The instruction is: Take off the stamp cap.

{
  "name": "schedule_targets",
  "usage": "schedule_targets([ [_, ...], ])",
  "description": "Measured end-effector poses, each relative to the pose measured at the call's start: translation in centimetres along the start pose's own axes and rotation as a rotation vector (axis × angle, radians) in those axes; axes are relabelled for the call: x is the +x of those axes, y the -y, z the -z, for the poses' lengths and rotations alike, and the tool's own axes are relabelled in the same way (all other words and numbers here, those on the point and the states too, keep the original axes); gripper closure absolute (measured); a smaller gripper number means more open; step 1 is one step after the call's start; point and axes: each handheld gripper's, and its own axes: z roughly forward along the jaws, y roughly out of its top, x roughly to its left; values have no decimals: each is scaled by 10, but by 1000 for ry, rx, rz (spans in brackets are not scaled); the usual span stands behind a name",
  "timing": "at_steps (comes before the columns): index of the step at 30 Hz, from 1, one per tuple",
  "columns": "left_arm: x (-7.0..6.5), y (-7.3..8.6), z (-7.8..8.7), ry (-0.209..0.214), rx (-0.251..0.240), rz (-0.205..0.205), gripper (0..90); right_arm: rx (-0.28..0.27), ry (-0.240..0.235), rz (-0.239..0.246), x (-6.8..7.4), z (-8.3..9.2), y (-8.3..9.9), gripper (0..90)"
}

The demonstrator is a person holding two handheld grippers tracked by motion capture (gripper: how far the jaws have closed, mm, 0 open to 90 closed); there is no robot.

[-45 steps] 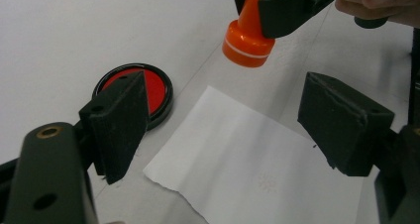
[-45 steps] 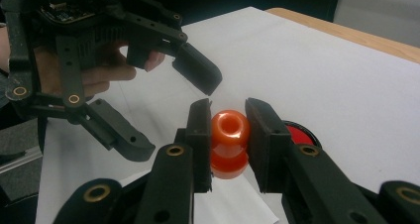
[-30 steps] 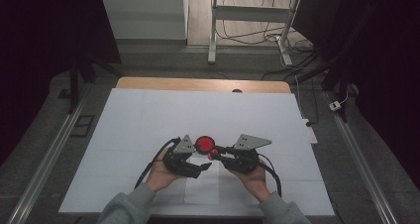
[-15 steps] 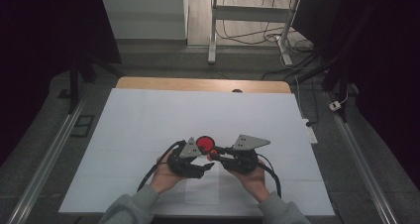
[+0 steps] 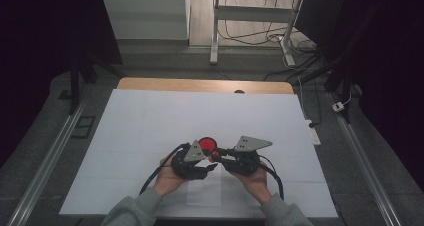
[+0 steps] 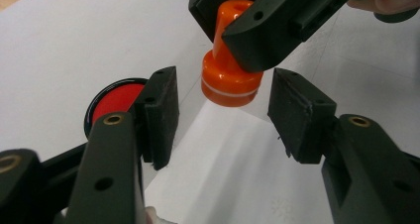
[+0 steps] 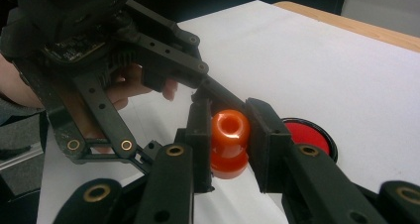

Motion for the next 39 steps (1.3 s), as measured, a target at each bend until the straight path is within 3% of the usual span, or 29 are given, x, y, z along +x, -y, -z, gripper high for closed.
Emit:
schedule_targets([
  [20, -1, 1, -3, -9, 11, -36, 574, 1, 0, 0, 0, -1, 1, 717],
  [39, -1, 2, -6, -14, 20, -52, 616, -7, -9, 0, 0, -1, 1, 717],
])
